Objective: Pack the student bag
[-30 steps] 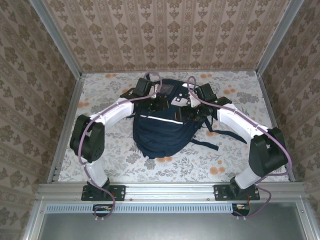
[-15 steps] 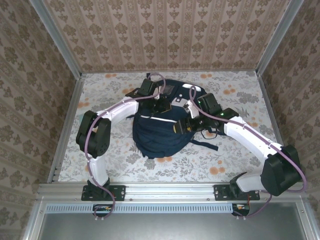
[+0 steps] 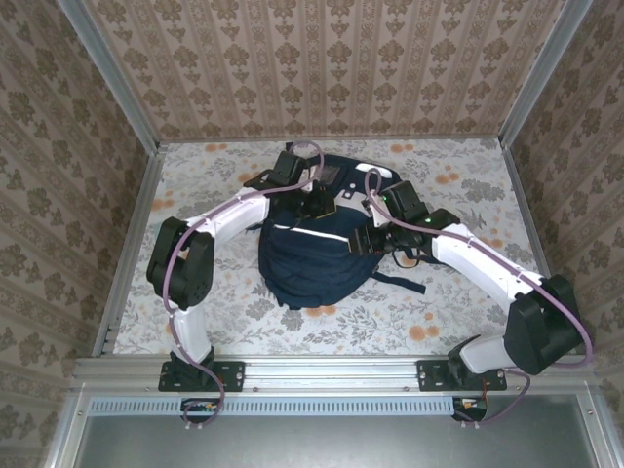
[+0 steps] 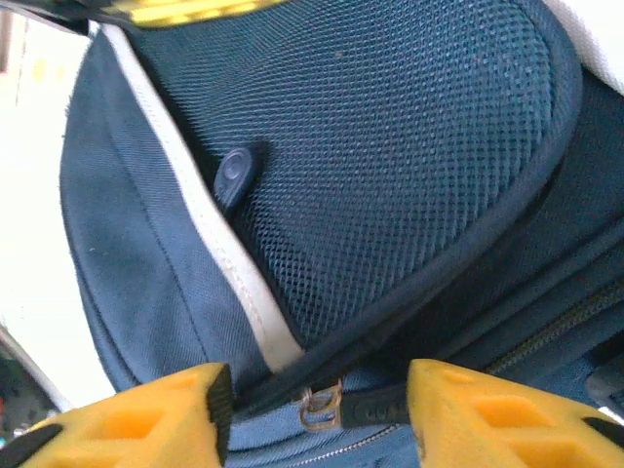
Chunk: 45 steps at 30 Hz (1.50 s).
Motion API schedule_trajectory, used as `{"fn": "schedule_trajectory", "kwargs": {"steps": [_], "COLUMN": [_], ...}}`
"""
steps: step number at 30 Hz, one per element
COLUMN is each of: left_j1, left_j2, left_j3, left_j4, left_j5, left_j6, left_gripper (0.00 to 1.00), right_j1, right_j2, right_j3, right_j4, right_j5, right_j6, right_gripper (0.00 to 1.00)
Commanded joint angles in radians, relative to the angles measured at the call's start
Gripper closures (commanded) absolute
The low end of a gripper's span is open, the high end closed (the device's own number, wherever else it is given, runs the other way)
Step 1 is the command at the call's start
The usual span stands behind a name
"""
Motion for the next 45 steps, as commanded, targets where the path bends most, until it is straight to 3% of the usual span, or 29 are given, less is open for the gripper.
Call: {"fn": "schedule_trajectory", "kwargs": {"steps": [1, 9, 15, 20, 25, 30, 45], "left_j1": [-0.028, -0.058, -0.062, -0.062, -0.062, -0.058, -0.052], "left_j2": [0.008, 0.106, 0.183, 0.192, 0.194, 0.192, 0.198], "left_j3": [0.07, 0.141, 0.177, 0.178, 0.184, 0.181, 0.175], "left_j4": [-0.04, -0.088, -0.131, -0.138, -0.145, -0.157, -0.15], "left_j5": [0.044, 0.066, 0.07, 0.053, 0.047, 0.044, 0.038], "left_j6": [0.063, 0.116, 0.113, 0.117, 0.141, 0.152, 0.127], "left_gripper": [0.83, 0.84, 0.86, 0.87, 0.87, 0.87, 0.88], "right_j1": [-0.003, -0.001, 0.004, 0.041, 0.06, 0.077, 0.152], "right_j2": [0.014, 0.043, 0.043, 0.004, -0.04, -0.06, 0.008], "right_j3": [0.02, 0.016, -0.007, -0.057, -0.083, -0.093, -0.065], "right_j4": [0.013, -0.022, -0.008, 0.016, 0.045, 0.032, -0.024], "right_j5": [0.048, -0.111, -0.224, -0.255, -0.139, -0.014, 0.06], "right_j6": [-0.091, -0.227, -0.199, -0.138, -0.056, -0.084, -0.149], "right_gripper": [0.51, 0.45, 0.38, 0.38, 0.53, 0.61, 0.75]}}
